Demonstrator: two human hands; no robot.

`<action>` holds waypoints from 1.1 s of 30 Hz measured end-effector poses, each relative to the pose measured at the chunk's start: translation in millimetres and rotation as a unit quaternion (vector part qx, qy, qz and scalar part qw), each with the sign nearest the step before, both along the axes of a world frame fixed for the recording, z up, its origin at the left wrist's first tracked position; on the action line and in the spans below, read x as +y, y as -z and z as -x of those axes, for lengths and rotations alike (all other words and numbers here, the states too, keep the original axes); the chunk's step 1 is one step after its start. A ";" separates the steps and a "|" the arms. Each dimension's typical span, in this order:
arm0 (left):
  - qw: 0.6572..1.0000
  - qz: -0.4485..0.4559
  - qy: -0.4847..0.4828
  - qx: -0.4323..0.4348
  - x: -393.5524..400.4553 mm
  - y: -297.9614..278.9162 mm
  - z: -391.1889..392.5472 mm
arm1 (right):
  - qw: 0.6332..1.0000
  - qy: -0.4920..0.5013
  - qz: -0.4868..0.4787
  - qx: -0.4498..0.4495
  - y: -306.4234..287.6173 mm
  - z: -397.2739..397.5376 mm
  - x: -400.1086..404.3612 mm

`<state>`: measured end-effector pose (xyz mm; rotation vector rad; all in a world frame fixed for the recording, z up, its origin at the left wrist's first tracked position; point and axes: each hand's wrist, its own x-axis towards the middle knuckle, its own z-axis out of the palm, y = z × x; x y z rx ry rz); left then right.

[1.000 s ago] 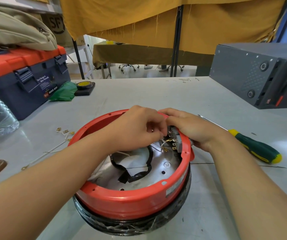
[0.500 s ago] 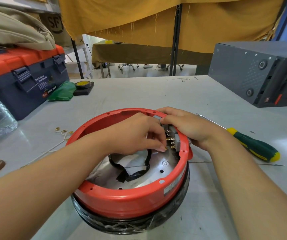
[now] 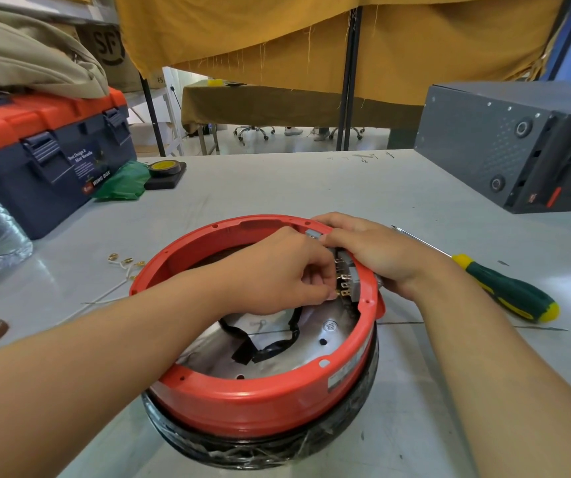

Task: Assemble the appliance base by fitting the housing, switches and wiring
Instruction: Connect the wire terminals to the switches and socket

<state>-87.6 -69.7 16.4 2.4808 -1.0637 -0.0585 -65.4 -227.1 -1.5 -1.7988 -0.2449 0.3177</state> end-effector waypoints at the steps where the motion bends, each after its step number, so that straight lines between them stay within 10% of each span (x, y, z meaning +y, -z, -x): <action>1: 1.000 0.000 0.001 -0.001 -0.4 0.0 0.5 | 1.000 -0.002 -0.003 0.002 0.5 -0.4 -0.4; 33: 0.999 0.031 -0.023 0.024 -4.6 1.0 5.2 | 1.000 -0.002 -0.027 0.015 1.9 -1.0 1.8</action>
